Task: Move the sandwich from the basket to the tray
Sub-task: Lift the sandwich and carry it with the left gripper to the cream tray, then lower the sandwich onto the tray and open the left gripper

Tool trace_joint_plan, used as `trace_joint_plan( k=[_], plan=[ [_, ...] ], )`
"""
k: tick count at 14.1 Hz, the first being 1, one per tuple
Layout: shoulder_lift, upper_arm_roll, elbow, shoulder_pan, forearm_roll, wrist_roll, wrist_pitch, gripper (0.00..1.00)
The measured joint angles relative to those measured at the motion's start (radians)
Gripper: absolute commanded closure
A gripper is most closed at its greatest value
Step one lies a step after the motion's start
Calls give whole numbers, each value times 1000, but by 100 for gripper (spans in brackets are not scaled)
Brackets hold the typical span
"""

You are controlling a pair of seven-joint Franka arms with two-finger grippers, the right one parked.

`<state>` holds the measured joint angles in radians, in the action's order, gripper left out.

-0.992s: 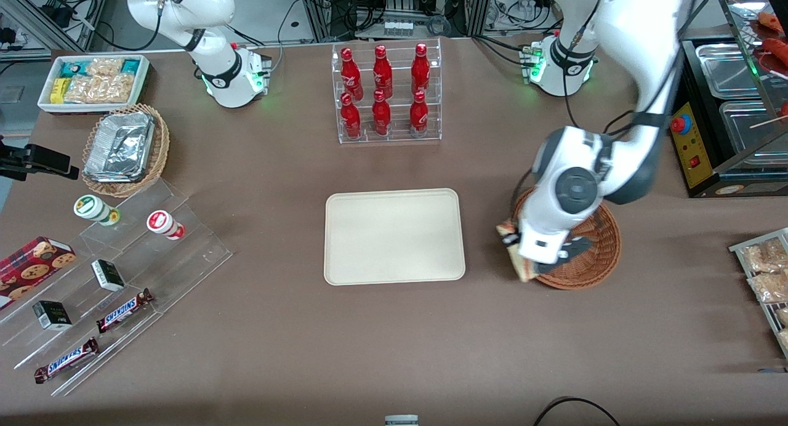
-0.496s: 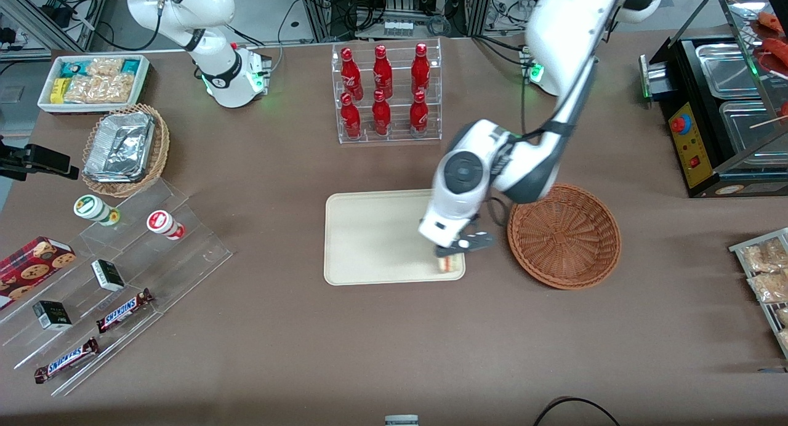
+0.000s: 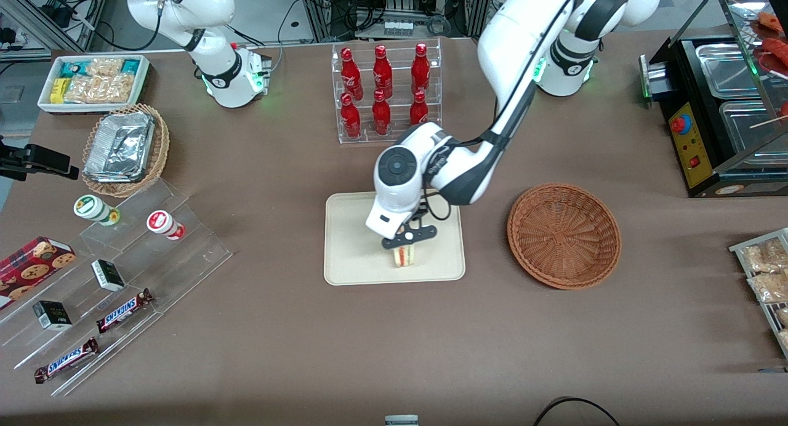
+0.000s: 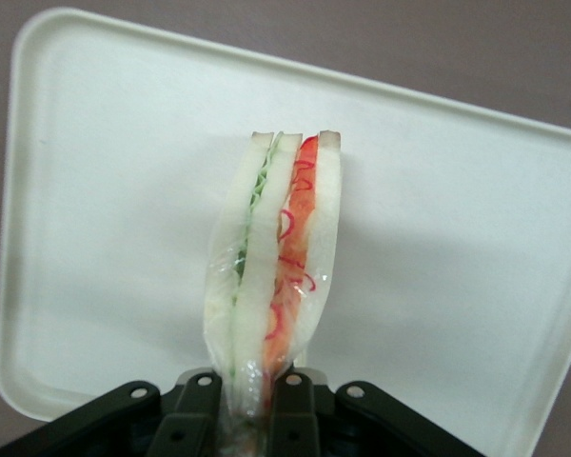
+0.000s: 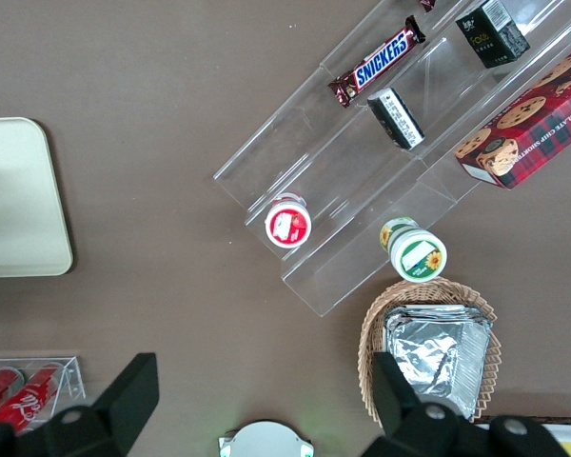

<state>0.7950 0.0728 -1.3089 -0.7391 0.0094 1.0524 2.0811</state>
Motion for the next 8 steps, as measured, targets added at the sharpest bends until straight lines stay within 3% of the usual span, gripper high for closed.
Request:
trace_joint_plan(
  k=[8],
  plan=[
    [50,-3,44,-35,23,70,-16,100]
  ],
)
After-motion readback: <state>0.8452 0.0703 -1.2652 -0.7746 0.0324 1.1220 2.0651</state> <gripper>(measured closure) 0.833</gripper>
